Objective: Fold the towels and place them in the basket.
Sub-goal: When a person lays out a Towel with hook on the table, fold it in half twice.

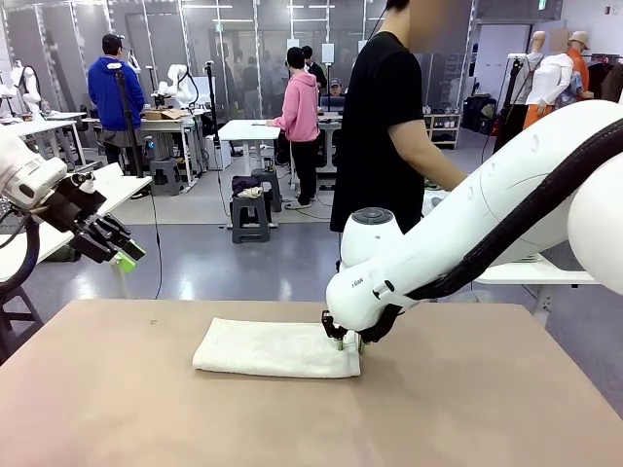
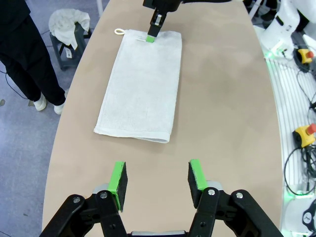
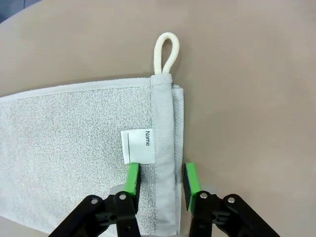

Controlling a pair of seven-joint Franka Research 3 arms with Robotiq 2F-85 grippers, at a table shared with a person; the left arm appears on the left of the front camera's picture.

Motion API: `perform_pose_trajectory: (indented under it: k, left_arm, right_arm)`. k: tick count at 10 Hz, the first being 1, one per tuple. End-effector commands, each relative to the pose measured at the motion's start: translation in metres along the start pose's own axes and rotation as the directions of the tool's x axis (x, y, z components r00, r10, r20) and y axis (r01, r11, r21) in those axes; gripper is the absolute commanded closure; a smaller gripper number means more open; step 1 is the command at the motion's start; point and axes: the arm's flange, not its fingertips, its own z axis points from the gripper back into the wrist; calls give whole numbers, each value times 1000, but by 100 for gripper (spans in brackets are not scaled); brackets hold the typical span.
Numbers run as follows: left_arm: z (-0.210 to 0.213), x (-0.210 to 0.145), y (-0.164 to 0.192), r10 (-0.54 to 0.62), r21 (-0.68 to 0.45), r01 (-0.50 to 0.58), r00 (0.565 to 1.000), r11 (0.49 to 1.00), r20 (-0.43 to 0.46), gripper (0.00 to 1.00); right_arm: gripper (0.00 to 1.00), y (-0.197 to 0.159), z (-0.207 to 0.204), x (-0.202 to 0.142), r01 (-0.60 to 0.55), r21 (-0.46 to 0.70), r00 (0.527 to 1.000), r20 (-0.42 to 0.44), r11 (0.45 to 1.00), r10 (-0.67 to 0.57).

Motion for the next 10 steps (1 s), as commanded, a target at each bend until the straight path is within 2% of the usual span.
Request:
perform_pose_trajectory:
  k: [1,2,3,4,7,10]
  left_arm:
    - [1,1,-1,-2,5,2,1000,1000,-4,36]
    - [1,1,-1,-2,5,2,1000,1000,-4,36]
    - [1,1,-1,-2,5,2,1000,1000,-4,36]
    - [1,1,-1,-2,5,2,1000,1000,-4,36]
    - [1,1,-1,-2,5,2,1000,1000,-4,36]
    - [1,1,-1,-2,5,2,1000,1000,-4,36]
  right_arm:
    - [74,10,-9,0,42,-43,999,8,998,-42]
    - [92,11,-9,-1,43,-59,999,15,997,-42]
    - [94,11,-9,-2,45,-73,999,23,996,-43]
    - [100,12,-9,-2,47,-91,998,34,995,-44]
    - [100,10,-8,-1,16,-86,999,40,996,-12]
    - [100,-24,2,17,-88,-39,993,82,995,91]
